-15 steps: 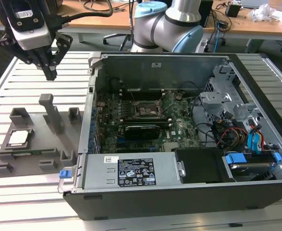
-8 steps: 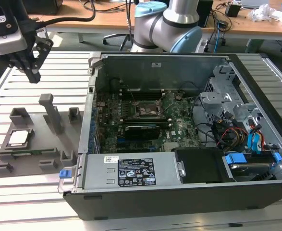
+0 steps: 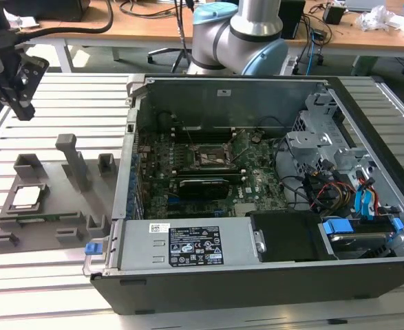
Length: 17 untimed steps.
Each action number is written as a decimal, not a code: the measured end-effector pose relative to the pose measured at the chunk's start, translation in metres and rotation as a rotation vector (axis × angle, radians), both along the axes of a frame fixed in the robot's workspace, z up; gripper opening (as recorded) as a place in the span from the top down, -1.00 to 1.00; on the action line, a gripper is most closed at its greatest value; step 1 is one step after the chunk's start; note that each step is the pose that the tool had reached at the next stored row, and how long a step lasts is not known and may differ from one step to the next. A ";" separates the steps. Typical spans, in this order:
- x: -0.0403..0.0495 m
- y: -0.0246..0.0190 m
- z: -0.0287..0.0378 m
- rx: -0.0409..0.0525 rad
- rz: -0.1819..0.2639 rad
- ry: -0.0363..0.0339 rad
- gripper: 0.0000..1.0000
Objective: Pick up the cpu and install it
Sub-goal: 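Reach for the cpu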
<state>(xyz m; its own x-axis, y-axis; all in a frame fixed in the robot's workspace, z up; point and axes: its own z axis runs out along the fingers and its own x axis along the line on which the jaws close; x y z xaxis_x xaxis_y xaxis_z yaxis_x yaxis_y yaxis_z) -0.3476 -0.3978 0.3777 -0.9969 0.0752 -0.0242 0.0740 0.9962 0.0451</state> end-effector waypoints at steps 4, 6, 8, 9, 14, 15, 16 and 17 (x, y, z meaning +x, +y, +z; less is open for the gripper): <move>-0.0352 0.0001 -0.0034 0.0000 0.000 0.0000 0.79; -0.0444 0.0001 -0.0042 0.0000 0.000 0.0001 0.79; -0.0541 0.0000 -0.0047 0.0000 0.000 0.0001 0.79; -0.0613 -0.0005 -0.0050 0.0001 0.000 0.0000 0.79; -0.0668 -0.0016 -0.0050 -0.0197 0.002 0.0001 0.79; -0.0668 -0.0016 -0.0050 -0.0198 0.002 0.0000 0.79; -0.0667 -0.0015 -0.0050 -0.0199 0.002 0.0001 0.79; -0.0667 -0.0015 -0.0050 -0.0198 0.002 0.0001 0.79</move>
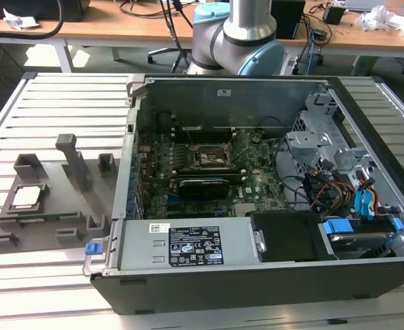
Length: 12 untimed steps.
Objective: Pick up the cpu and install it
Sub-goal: 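Reach for the cpu, then pick up the cpu and move it towards the insertion slot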
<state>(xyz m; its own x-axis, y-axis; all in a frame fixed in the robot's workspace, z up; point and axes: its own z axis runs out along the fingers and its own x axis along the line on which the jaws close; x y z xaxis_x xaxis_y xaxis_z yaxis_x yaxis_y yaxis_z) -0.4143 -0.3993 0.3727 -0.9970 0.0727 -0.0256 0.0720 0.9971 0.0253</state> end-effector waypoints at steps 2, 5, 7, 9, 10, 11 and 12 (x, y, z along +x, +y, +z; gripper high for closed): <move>0.0000 0.0000 0.0000 -0.0001 0.000 0.0000 0.79; 0.0000 0.0000 0.0000 -0.0002 0.000 0.0000 0.79; 0.0000 0.0000 0.0000 -0.0003 0.000 0.0000 0.53; 0.0000 0.0000 0.0000 -0.0003 0.000 0.0000 0.41; 0.0000 0.0000 0.0000 -0.0004 0.000 0.0000 0.29; 0.0000 0.0000 0.0000 -0.0004 0.000 0.0000 0.17; 0.0000 0.0000 0.0000 -0.0004 0.000 0.0000 0.04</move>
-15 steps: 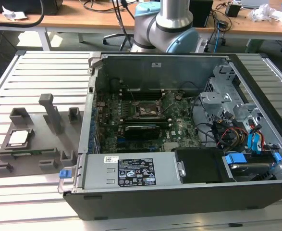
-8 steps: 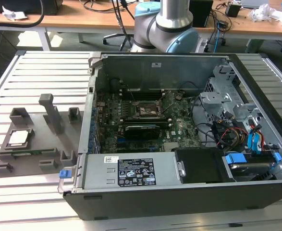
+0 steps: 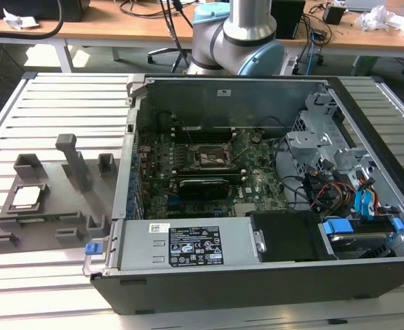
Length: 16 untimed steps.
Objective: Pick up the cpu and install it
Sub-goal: 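Pick up the cpu and move it towards the insertion slot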
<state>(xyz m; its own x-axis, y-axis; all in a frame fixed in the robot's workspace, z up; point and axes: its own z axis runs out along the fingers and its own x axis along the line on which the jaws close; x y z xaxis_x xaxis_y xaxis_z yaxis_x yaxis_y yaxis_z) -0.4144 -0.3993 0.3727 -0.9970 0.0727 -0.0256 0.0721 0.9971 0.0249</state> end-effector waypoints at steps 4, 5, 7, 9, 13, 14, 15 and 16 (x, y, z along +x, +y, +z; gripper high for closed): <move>0.0000 0.0002 0.0000 -0.0082 0.001 0.0000 -0.33; 0.0000 0.0001 0.0001 -0.0216 0.010 0.0001 -0.33; 0.0000 0.0000 -0.0006 -0.0346 0.058 -0.0008 -0.33; 0.0000 0.0000 -0.0009 -0.0349 0.092 -0.0011 -0.33; 0.0001 0.0000 -0.0025 -0.0357 0.107 -0.0016 -0.33; 0.0000 0.0000 -0.0047 -0.0358 0.107 -0.0014 -0.33; 0.0000 0.0000 -0.0058 -0.0358 0.107 -0.0014 -0.33; 0.0000 0.0000 -0.0069 -0.0358 0.107 -0.0014 -0.33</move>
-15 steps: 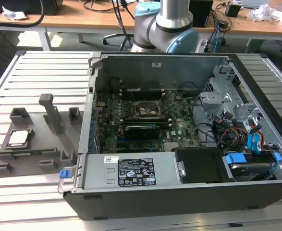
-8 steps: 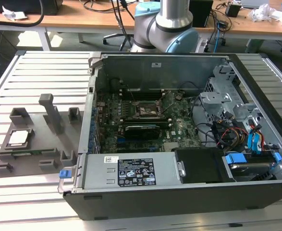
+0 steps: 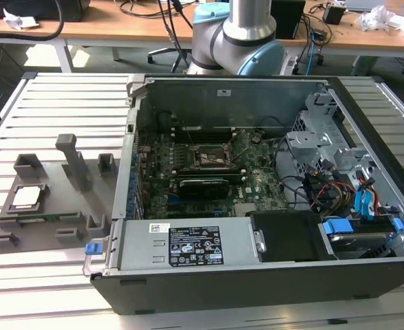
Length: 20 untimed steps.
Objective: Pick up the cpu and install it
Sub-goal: 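Pick up the cpu and move it towards the insertion slot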
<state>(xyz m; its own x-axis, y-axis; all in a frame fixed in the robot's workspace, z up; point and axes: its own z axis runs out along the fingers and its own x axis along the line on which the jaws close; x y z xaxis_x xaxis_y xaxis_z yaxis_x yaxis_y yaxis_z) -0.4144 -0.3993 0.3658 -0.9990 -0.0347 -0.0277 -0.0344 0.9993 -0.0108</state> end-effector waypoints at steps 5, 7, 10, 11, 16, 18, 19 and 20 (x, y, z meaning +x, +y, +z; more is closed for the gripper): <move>0.0000 0.0000 -0.0081 0.0000 0.000 0.0001 -0.33; 0.0000 0.0000 -0.0098 0.0000 0.000 0.0001 -0.33; 0.0000 0.0000 -0.0144 0.0000 0.000 0.0000 -0.33; 0.0000 0.0000 -0.0162 0.0000 0.000 0.0000 -0.33; 0.0000 0.0000 -0.0243 0.0000 0.000 0.0000 -0.33; 0.0000 0.0000 -0.0268 -0.0001 0.000 0.0000 -0.33; 0.0000 0.0000 -0.0278 0.0000 0.000 0.0001 -0.33; 0.0000 0.0000 -0.0290 0.0000 0.000 0.0000 -0.33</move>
